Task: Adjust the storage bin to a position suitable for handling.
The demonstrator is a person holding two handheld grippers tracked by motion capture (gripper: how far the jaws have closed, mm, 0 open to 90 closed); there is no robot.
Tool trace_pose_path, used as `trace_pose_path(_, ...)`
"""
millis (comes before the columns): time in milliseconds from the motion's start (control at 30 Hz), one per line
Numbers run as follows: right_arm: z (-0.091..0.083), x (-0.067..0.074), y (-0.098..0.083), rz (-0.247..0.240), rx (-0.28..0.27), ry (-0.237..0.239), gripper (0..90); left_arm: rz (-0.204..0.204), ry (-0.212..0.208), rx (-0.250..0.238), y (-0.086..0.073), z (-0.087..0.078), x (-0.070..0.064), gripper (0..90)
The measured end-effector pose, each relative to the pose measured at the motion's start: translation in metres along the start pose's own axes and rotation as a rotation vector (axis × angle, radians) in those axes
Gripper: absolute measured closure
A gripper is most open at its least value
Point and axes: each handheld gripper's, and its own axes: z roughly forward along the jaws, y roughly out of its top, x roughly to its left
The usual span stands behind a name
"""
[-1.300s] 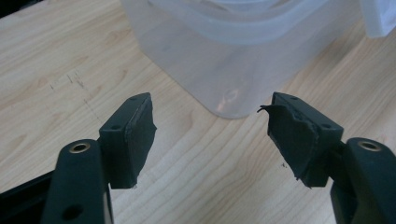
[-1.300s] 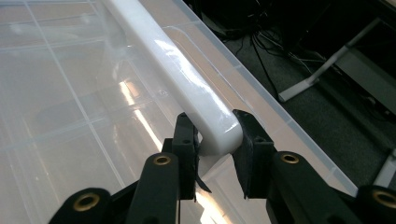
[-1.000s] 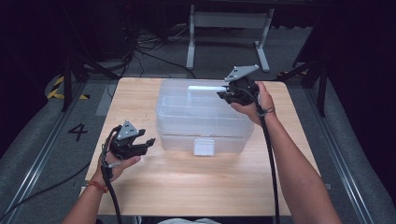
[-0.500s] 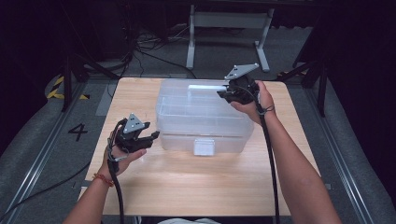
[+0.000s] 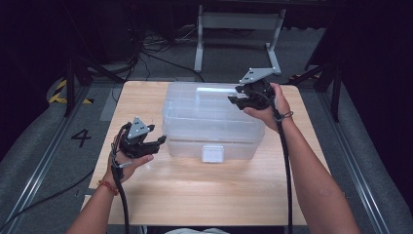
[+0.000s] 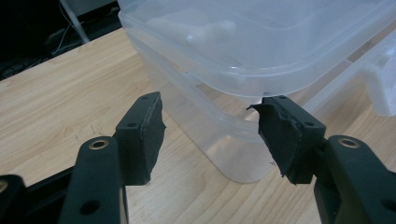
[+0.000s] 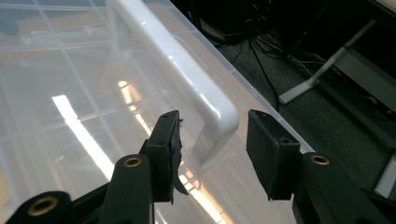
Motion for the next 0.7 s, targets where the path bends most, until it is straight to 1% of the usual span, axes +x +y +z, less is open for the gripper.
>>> trace_pose_path(33, -0.003, -0.001, -0.002, -0.009, -0.001, -0.014, 54.0, -0.002, -0.001, -0.002, 0.0, -0.001, 0.0, 40.6)
trace_pose_path(67, -0.006, -0.002, -0.004, -0.007, -0.002, -0.02, 51.9, 0.0, 0.001, -0.003, 0.001, -0.002, 0.001, 40.3)
trace_pose_path(133, -0.014, -0.006, -0.01, 0.01, -0.024, -0.031, 50.8, -0.003, -0.003, -0.009, 0.001, -0.003, 0.002, 39.8)
trace_pose_path(167, -0.022, -0.01, -0.014, 0.025, -0.045, -0.044, 48.7, -0.005, -0.001, -0.01, 0.002, -0.004, 0.002, 39.8)
trace_pose_path(200, -0.027, -0.012, -0.017, 0.031, -0.057, -0.046, 48.0, -0.005, -0.001, -0.01, 0.002, -0.004, 0.002, 39.8)
trace_pose_path(233, -0.032, -0.015, -0.021, 0.036, -0.071, -0.05, 47.8, 0.002, 0.003, -0.011, 0.004, -0.005, 0.002, 39.8)
trace_pose_path(267, -0.035, -0.017, -0.024, 0.044, -0.078, -0.053, 47.6, 0.001, 0.002, -0.012, 0.004, -0.006, 0.002, 39.7)
trace_pose_path(367, -0.049, -0.028, -0.037, 0.068, -0.08, -0.081, 45.7, 0.002, 0.002, -0.011, 0.006, -0.006, 0.004, 38.8)
trace_pose_path(467, -0.061, -0.036, -0.052, 0.109, -0.109, -0.099, 45.5, 0.003, -0.001, -0.019, 0.007, -0.006, 0.005, 38.2)
trace_pose_path(500, -0.067, -0.039, -0.061, 0.13, -0.132, -0.114, 45.6, 0.004, 0.001, -0.019, 0.007, -0.007, 0.004, 38.1)
trace_pose_path(533, -0.069, -0.041, -0.065, 0.136, -0.141, -0.12, 45.7, 0.006, 0.002, -0.02, 0.007, -0.007, 0.004, 38.2)
trace_pose_path(567, -0.069, -0.041, -0.065, 0.136, -0.141, -0.12, 45.7, 0.006, 0.002, -0.02, 0.007, -0.007, 0.004, 38.2)
trace_pose_path(600, -0.074, -0.043, -0.077, 0.149, -0.15, -0.133, 45.7, 0.004, 0.001, -0.022, 0.007, -0.007, 0.004, 38.2)
trace_pose_path(633, -0.075, -0.043, -0.081, 0.152, -0.15, -0.137, 45.8, 0.0, 0.0, -0.021, 0.008, -0.007, 0.005, 38.2)
trace_pose_path(667, -0.075, -0.043, -0.081, 0.152, -0.15, -0.137, 45.8, 0.0, 0.0, -0.021, 0.008, -0.007, 0.005, 38.2)
trace_pose_path(700, -0.076, -0.043, -0.091, 0.169, -0.154, -0.136, 45.9, 0.003, 0.002, -0.027, 0.009, -0.008, 0.005, 38.2)
